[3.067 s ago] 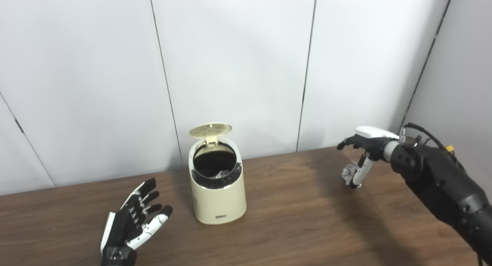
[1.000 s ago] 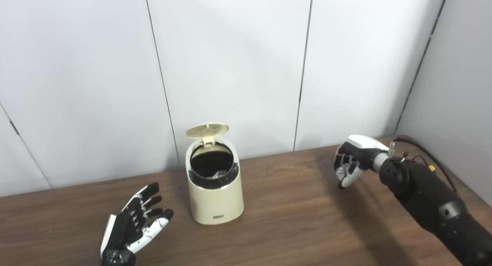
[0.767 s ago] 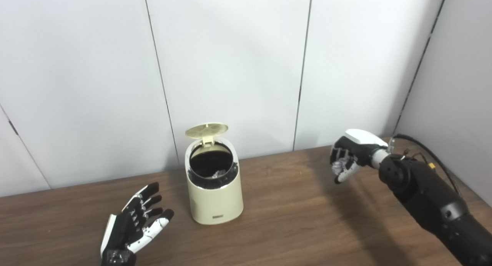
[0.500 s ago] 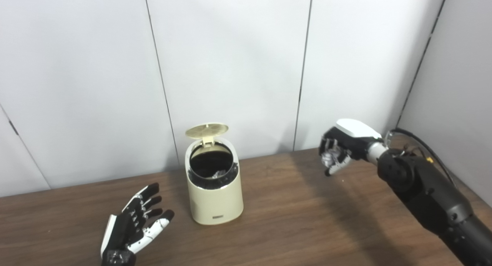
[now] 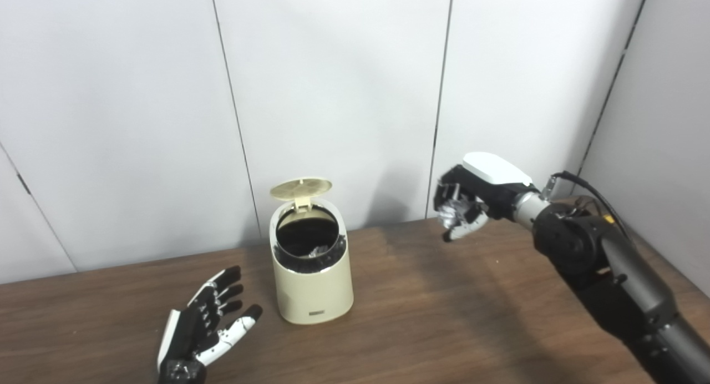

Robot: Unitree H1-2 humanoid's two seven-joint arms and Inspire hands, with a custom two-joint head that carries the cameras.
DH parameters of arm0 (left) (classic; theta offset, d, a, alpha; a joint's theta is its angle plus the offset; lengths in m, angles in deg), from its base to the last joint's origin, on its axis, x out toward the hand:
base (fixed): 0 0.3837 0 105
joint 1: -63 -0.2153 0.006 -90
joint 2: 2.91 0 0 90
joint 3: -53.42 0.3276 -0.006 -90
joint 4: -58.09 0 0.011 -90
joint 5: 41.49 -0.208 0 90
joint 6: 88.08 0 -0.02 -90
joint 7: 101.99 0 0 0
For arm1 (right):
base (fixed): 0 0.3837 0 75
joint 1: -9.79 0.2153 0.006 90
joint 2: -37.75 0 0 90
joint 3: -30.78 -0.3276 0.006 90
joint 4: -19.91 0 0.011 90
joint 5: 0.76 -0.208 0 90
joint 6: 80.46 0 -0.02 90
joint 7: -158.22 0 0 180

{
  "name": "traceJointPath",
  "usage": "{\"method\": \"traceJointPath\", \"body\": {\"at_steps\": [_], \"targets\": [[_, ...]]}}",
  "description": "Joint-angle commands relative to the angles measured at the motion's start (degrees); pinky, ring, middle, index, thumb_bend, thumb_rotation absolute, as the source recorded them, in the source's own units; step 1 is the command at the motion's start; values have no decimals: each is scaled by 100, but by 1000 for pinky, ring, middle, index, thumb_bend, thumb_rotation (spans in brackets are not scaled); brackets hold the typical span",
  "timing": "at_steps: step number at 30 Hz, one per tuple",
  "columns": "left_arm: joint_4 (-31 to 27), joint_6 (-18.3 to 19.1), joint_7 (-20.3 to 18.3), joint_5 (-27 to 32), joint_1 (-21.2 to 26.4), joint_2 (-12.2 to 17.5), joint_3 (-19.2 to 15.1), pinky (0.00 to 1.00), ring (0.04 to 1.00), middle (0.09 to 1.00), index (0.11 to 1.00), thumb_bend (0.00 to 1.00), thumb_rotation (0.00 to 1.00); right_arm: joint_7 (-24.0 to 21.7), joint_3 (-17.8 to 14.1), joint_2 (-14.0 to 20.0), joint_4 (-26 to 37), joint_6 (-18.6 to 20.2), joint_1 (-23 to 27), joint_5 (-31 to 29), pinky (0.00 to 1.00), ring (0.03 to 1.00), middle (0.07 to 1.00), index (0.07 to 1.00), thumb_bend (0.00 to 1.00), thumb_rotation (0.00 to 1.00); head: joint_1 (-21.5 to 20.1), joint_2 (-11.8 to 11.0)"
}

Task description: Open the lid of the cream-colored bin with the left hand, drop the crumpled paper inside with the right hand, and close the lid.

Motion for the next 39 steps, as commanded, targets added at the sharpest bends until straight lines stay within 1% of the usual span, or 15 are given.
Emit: {"method": "traceJointPath", "body": {"at_steps": [1, 3, 4, 9, 10, 11, 16, 19, 21, 26, 28, 33, 34, 36, 39], "targets": [[-46, -231, 48, -10, 167, -9, 0, 798, 852, 879, 875, 696, 256, 134, -79, -74, 285, 89, 326, 94, 423, 441, 496, 478, 521, 0, 14, 2], [-43, -242, 76, -47, 166, -27, 4, 786, 847, 874, 872, 685, 234, 107, -45, -202, 387, 162, 352, 173, 522, 445, 484, 486, 522, 0, 52, -2], [-47, -242, 91, -64, 166, -39, 6, 784, 845, 873, 872, 684, 231, 76, -15, -272, 447, 204, 375, 223, 523, 445, 482, 488, 522, 0, 93, -1], [-12, -290, 167, -132, 183, -92, 28, 774, 831, 859, 865, 706, 252, -9, 52, -535, 578, 228, 459, 206, 407, 434, 488, 487, 521, 0, 200, 2], [-4, -308, 174, -141, 188, -99, 34, 774, 830, 858, 865, 708, 254, -41, 125, -565, 605, 235, 497, 325, 401, 433, 488, 487, 521, 0, 214, 3], [0, -318, 176, -141, 190, -107, 37, 772, 829, 858, 865, 708, 256, -57, 181, -601, 627, 243, 527, 431, 470, 451, 478, 486, 522, 0, 224, 4], [-41, -278, 227, -203, 177, -135, 70, 782, 833, 860, 868, 702, 258, -69, 149, -895, 740, 343, 543, 323, 387, 434, 474, 497, 521, 0, 286, -53], [-37, -295, 288, -273, 174, -162, 91, 769, 831, 862, 867, 689, 245, -166, 234, -1031, 831, 496, 592, 477, 377, 426, 483, 495, 521, 0, 374, -100], [-30, -323, 312, -300, 171, -182, 103, 762, 827, 858, 865, 702, 255, -191, 301, -1085, 837, 484, 627, 534, 425, 438, 477, 491, 522, 0, 416, -99], [-42, -334, 329, -300, 165, -222, 134, 748, 828, 861, 868, 704, 262, -193, 322, -1213, 817, 425, 669, 359, 365, 418, 490, 490, 521, 0, 528, -102], [-52, -320, 340, -312, 162, -231, 141, 751, 830, 863, 869, 701, 261, -188, 339, -1259, 794, 406, 693, 346, 379, 417, 489, 491, 520, 0, 548, -92], [-67, -310, 365, -367, 166, -238, 152, 740, 825, 866, 873, 700, 276, -136, 449, -1332, 744, 339, 776, 459, 594, 444, 468, 494, 522, 0, 581, -55], [-70, -301, 376, -391, 168, -240, 152, 740, 821, 864, 873, 704, 286, -108, 478, -1355, 739, 323, 794, 498, 531, 439, 471, 492, 522, 0, 587, -50], [-70, -296, 383, -417, 171, -249, 150, 743, 821, 863, 873, 710, 293, -50, 504, -1409, 719, 282, 820, 513, 503, 430, 479, 490, 521, 0, 595, -48], [-44, -330, 375, -405, 181, -257, 150, 746, 822, 862, 874, 713, 294, -65, 515, -1497, 701, 333, 868, 513, 378, 419, 494, 486, 520, 0, 611, -42]]}}
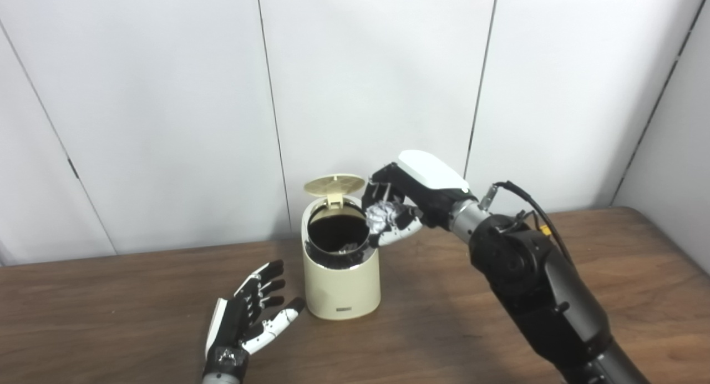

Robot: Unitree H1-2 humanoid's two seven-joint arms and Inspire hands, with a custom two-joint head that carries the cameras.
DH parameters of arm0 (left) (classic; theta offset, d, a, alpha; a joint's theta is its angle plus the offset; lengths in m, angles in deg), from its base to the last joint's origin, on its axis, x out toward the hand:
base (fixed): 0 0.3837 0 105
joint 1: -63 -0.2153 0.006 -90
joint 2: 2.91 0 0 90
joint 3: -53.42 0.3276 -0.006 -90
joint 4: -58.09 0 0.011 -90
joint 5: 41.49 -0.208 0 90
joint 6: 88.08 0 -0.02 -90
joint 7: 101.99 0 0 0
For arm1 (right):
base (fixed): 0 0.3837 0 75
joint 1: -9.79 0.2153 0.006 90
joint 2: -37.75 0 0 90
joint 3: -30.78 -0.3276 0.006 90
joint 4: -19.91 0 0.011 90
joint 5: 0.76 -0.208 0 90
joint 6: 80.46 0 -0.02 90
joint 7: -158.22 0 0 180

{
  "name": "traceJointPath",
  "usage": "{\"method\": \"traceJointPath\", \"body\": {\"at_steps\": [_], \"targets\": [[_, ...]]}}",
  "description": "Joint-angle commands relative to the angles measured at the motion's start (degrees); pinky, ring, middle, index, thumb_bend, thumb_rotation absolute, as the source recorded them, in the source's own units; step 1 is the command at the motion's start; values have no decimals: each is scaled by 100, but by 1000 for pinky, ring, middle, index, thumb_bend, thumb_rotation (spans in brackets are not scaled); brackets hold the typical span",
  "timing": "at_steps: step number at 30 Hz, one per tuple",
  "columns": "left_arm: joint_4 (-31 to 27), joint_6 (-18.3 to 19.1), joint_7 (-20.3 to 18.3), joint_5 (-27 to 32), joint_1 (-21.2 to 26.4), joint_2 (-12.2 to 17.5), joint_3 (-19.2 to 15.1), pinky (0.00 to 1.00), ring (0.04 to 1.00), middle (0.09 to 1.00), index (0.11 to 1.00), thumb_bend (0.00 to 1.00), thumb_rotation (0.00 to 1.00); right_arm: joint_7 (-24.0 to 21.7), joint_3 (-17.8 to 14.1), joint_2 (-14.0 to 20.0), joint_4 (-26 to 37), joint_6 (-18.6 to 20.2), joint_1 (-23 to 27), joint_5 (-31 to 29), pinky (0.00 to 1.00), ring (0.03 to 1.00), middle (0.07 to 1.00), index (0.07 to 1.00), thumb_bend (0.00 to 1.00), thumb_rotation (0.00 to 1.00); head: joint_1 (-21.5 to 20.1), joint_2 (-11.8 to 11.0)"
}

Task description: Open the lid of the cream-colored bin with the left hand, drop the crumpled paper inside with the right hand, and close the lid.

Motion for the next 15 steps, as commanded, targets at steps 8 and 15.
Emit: {"method": "traceJointPath", "body": {"at_steps": [8, 15], "targets": [[-75, -296, 66, 24, 212, -59, -3, 741, 818, 861, 872, 722, 292, 10, 23, -215, 14, 100, 444, 35, 371, 424, 502, 479, 520, 0, 66, -3], [-74, -291, 89, 12, 216, -89, 18, 748, 822, 862, 878, 710, 281, 161, 140, -300, -168, 6, 455, 161, 371, 417, 502, 483, 520, 0, 120, 7]]}}
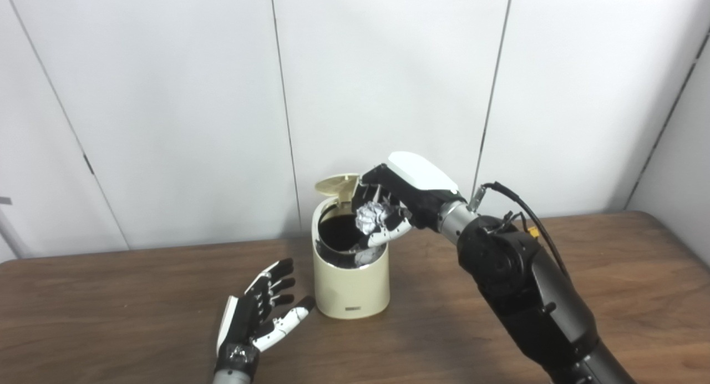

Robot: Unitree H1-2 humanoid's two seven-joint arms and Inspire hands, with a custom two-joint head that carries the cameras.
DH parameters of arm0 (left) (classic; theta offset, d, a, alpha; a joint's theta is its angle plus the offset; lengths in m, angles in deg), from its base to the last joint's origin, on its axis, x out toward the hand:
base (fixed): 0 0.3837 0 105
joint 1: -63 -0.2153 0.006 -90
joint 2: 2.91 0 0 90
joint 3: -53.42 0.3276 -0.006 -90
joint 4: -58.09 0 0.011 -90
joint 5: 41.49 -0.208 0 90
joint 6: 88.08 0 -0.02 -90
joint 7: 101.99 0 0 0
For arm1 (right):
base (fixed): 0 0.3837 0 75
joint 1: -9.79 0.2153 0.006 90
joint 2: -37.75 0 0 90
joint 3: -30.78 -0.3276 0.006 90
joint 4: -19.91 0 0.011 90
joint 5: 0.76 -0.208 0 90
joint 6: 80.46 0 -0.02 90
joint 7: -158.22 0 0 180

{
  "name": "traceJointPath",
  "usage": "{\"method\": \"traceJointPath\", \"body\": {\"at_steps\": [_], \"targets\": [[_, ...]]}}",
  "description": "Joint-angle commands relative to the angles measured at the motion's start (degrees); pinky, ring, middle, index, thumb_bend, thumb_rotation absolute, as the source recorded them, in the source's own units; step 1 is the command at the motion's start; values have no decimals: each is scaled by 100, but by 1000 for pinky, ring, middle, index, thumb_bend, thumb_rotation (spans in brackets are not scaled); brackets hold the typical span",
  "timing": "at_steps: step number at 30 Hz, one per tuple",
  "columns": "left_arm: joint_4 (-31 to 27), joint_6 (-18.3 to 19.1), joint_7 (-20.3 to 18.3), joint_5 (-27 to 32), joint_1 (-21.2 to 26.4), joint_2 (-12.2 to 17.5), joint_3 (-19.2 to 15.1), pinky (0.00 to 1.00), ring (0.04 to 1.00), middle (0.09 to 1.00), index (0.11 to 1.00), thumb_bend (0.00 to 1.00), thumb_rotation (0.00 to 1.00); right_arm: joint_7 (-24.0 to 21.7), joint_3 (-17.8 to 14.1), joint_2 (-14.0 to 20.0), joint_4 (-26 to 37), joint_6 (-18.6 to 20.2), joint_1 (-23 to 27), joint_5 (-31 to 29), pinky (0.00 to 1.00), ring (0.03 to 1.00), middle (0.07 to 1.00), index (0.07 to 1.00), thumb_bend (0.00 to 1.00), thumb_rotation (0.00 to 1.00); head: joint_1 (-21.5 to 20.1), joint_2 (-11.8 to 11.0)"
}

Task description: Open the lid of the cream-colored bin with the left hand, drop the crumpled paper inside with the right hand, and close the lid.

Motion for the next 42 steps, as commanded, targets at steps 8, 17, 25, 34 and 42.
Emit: {"method": "traceJointPath", "body": {"at_steps": [8, 17, 25, 34, 42], "targets": [[-157, -230, 52, 11, 205, -67, 33, 745, 824, 860, 876, 708, 267, 178, -46, -192, -236, 0, 352, 28, 375, 418, 506, 483, 519, 0, 75, 36], [-173, -228, 75, -3, 199, -103, 54, 733, 817, 855, 873, 721, 283, 608, -19, -316, -673, -416, 355, -100, 351, 402, 504, 500, 517, 0, 158, 73], [-161, -244, 78, 37, 194, -127, 52, 741, 820, 859, 876, 717, 273, 826, 96, -374, -957, -764, 411, -114, 353, 407, 505, 495, 518, 0, 219, 74], [-189, -205, 65, 74, 194, -147, 47, 733, 819, 861, 868, 726, 270, 1085, 229, -431, -927, -958, 308, 6, 358, 403, 512, 499, 516, 0, 235, 78], [-211, -201, 51, 34, 175, -126, 64, 742, 824, 864, 872, 712, 269, 1241, 266, -466, -945, -1019, 228, 97, 352, 402, 508, 501, 517, 0, 251, 86]]}}
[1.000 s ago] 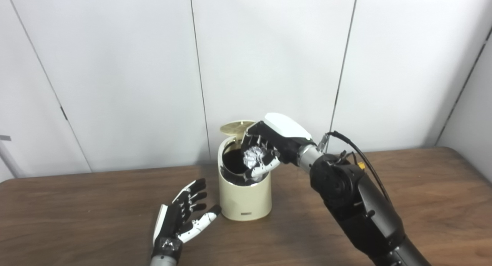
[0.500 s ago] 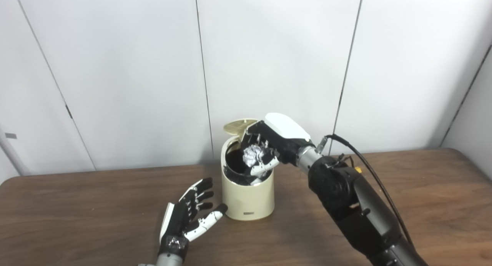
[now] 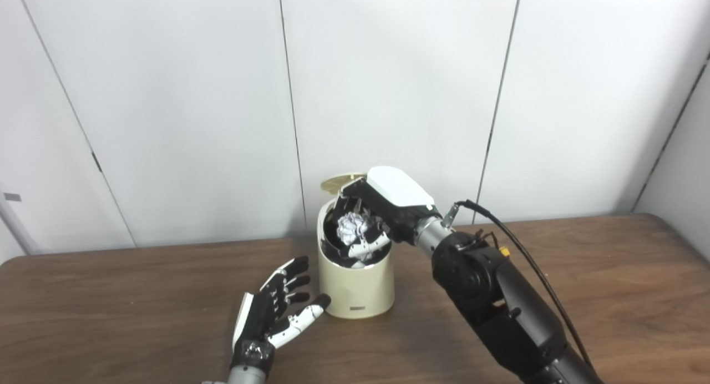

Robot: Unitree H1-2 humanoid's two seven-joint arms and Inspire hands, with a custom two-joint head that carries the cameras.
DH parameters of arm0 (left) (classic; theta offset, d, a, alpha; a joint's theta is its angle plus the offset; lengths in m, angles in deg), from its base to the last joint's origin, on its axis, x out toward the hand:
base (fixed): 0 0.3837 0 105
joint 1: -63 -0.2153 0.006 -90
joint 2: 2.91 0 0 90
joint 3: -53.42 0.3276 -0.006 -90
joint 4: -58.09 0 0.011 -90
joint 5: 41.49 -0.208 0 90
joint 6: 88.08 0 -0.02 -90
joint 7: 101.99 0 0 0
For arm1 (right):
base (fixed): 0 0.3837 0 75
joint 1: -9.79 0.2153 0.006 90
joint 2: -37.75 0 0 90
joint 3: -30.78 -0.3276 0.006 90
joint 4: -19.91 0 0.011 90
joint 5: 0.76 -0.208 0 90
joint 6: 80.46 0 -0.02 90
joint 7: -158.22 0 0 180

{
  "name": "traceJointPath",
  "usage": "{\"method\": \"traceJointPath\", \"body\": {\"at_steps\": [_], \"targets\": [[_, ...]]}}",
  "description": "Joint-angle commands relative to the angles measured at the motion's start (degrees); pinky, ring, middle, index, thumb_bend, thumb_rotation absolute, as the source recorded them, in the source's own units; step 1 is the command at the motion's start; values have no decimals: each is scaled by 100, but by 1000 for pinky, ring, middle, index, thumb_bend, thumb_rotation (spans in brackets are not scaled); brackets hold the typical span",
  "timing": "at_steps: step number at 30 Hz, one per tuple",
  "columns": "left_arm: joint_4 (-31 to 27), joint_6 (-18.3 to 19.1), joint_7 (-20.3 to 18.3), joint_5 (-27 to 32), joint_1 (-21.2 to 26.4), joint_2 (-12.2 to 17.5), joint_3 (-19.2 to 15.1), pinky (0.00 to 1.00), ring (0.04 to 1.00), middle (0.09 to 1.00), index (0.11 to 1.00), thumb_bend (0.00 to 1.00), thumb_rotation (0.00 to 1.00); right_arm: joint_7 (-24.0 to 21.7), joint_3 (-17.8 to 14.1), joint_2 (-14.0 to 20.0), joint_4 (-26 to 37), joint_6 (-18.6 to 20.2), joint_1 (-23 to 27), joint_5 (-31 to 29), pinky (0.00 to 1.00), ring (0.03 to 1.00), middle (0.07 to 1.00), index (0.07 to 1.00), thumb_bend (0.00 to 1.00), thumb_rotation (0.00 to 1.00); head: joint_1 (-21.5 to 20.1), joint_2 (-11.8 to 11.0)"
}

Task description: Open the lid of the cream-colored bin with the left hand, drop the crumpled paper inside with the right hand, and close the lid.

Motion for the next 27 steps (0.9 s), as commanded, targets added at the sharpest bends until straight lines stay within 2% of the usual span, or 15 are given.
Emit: {"method": "traceJointPath", "body": {"at_steps": [1, 3, 7, 8, 9, 10, 12, 17, 27], "targets": [[-204, -219, 6, 12, 172, -11, 16, 745, 824, 863, 872, 712, 269, 218, -22, -17, 84, -216, 162, 47, 351, 402, 508, 501, 517, 0, -5, 7], [-199, -237, 2, 23, 171, -11, 13, 746, 825, 862, 871, 710, 265, 238, 1, -15, 67, -231, 142, 90, 350, 401, 506, 506, 516, 0, -9, 10], [-223, -213, 10, 12, 161, -8, 11, 740, 818, 859, 868, 714, 261, -115, 198, 107, 149, 19, 175, 486, 354, 417, 522, 520, 516, 0, -16, 10], [-214, -227, -3, 24, 161, -1, 11, 741, 819, 860, 870, 712, 261, -163, 218, 130, 154, 31, 179, 525, 416, 527, 606, 509, 518, 63, -16, 14], [-210, -231, -8, 25, 160, 4, 12, 743, 821, 862, 872, 711, 261, -197, 233, 150, 160, 30, 181, 556, 475, 611, 672, 600, 733, 39, -20, 21], [-209, -228, -2, 13, 161, 8, 13, 745, 821, 860, 871, 711, 262, -231, 249, 166, 171, 42, 182, 589, 503, 654, 707, 636, 810, 37, -22, 23], [-206, -228, 8, -2, 164, 12, 13, 745, 818, 857, 868, 716, 268, -272, 266, 185, 189, 48, 184, 623, 527, 699, 748, 670, 865, 47, -23, 26], [-191, -242, -17, 43, 171, 21, 8, 732, 818, 856, 867, 715, 258, -339, 273, 198, 275, 61, 158, 691, 529, 731, 799, 696, 885, 63, -38, 28], [-192, -246, 5, -22, 171, 43, 25, 736, 814, 852, 865, 730, 289, -453, 261, 195, 370, 99, 118, 792, 502, 718, 806, 703, 879, 70, -43, 32]]}}
